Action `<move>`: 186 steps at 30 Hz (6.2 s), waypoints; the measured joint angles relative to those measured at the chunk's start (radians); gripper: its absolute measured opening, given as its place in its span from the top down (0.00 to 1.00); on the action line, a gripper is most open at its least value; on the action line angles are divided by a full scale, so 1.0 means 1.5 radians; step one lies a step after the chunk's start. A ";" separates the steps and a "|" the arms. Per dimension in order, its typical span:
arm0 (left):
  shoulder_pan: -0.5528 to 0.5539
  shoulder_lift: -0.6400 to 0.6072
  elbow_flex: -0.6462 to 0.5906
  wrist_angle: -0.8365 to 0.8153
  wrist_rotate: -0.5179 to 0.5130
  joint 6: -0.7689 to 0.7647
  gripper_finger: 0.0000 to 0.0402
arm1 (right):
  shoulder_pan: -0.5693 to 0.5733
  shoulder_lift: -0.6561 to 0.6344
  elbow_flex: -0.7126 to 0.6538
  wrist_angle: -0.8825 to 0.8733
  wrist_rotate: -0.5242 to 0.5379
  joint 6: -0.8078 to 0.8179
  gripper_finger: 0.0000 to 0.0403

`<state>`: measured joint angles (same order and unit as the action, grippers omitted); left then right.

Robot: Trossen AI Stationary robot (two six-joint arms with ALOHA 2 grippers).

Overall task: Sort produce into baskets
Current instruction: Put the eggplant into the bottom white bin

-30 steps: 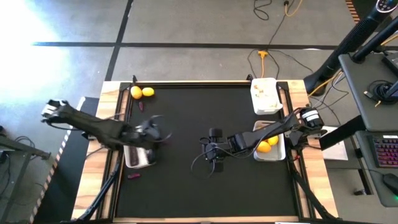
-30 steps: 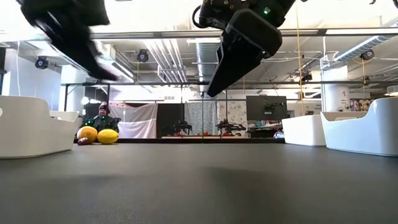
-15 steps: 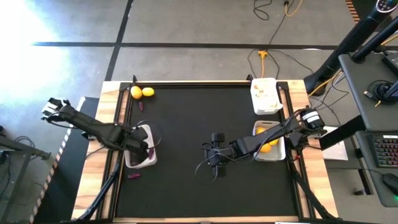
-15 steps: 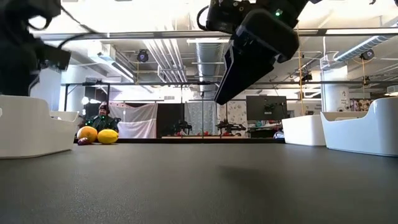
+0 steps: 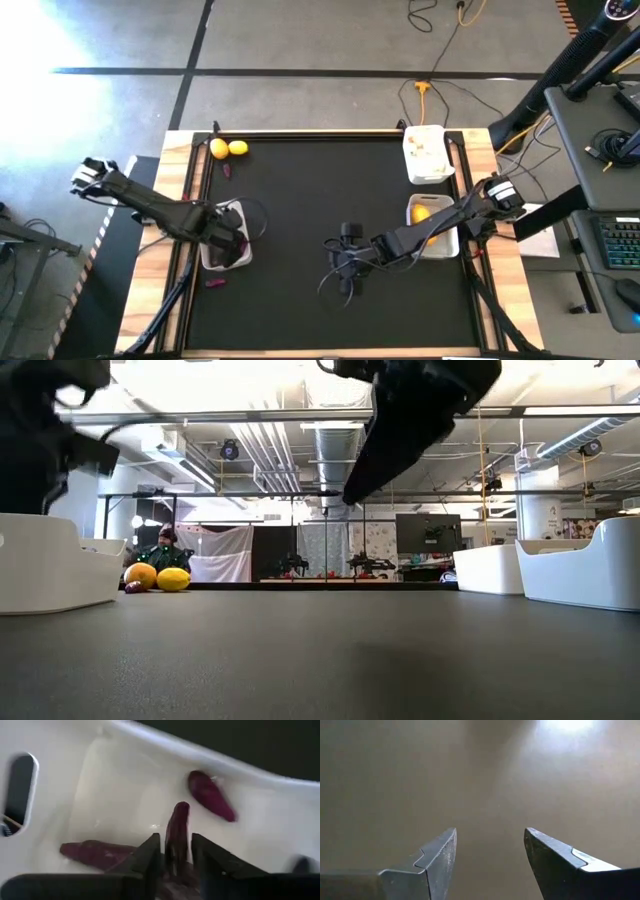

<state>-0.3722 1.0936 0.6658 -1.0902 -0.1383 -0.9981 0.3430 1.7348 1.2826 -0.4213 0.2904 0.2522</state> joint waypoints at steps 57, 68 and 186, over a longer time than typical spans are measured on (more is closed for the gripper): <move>-0.476 0.230 0.027 0.218 0.047 -0.360 0.77 | 0.036 -0.014 0.035 0.003 0.029 0.017 0.44; -0.502 0.229 0.263 -0.010 -0.014 -0.363 0.97 | 0.050 -0.058 0.035 -0.046 0.034 0.012 0.44; 0.865 0.129 0.031 0.244 -0.012 0.435 0.32 | -0.220 -0.114 0.004 -0.183 -0.042 -0.319 0.10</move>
<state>0.9249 1.2871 0.7123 -0.7241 -0.1562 -0.3451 0.0124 1.5639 1.2888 -0.6956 0.2276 -0.2258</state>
